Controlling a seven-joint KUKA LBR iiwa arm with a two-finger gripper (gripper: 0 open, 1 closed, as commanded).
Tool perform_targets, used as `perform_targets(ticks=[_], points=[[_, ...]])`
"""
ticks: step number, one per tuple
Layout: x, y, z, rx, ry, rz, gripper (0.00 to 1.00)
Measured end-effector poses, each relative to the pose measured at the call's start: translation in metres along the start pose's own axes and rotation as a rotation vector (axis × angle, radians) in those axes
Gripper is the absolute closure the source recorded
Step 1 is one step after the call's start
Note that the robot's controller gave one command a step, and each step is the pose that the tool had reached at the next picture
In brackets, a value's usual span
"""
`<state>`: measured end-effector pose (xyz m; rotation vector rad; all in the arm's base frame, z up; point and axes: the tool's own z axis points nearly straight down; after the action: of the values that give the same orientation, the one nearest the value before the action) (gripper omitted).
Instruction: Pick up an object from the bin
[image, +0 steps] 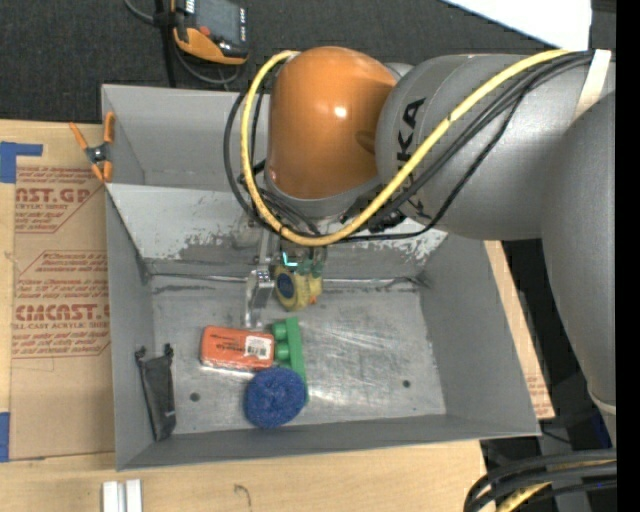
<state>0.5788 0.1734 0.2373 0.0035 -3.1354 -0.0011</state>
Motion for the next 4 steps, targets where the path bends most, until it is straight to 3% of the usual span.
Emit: perform_targets(ticks=[1,2,3,4], points=[[-0.002,-0.001,-0.005,-0.001,-0.008,0.001,0.00],[0.000,-0.005,0.027,-0.001,-0.015,-0.059,0.00],[0.029,-0.044,0.055,0.000,-0.006,-0.130,0.00],[0.046,-0.059,0.088,0.002,-0.016,-0.167,0.00]])
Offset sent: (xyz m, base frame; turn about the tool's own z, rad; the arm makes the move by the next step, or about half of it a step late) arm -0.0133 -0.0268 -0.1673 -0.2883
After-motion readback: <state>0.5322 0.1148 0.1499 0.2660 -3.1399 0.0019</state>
